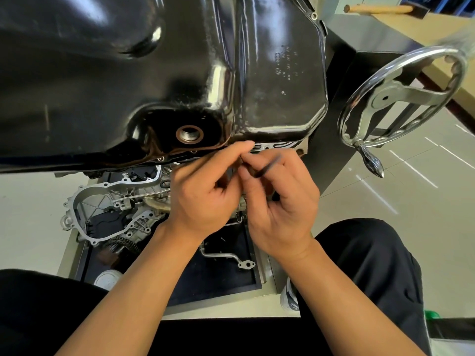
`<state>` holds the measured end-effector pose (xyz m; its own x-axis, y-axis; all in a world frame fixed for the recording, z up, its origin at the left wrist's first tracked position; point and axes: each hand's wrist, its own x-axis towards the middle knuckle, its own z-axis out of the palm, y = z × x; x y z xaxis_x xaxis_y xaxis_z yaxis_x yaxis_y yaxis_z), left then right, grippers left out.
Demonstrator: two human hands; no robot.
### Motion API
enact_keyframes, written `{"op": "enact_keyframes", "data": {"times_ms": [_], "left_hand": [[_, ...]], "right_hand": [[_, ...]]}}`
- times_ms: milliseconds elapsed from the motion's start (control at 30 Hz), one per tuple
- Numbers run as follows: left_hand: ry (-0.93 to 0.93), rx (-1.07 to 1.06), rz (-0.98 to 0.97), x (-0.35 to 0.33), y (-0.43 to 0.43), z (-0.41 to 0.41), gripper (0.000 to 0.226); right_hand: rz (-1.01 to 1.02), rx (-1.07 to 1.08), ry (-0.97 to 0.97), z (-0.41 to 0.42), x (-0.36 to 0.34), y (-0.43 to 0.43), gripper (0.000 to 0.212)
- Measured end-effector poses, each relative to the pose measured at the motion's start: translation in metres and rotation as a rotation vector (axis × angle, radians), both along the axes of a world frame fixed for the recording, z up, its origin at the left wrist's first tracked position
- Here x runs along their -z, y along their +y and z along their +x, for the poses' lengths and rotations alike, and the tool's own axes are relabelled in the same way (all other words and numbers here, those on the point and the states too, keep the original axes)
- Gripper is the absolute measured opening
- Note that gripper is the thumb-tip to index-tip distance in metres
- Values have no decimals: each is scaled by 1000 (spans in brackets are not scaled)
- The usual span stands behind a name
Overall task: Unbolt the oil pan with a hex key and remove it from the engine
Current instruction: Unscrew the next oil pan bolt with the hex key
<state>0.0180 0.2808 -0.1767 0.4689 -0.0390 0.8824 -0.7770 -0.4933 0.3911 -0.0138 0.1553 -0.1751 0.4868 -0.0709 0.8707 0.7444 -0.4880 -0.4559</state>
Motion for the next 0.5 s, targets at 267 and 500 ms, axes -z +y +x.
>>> {"op": "enact_keyframes", "data": {"times_ms": [267, 500], "left_hand": [[-14, 4, -49, 0, -3, 0, 9], [-20, 11, -33, 5, -8, 0, 17]], "right_hand": [[30, 40, -24, -1, -6, -1, 23], [29, 20, 0, -2, -5, -1, 21]]}}
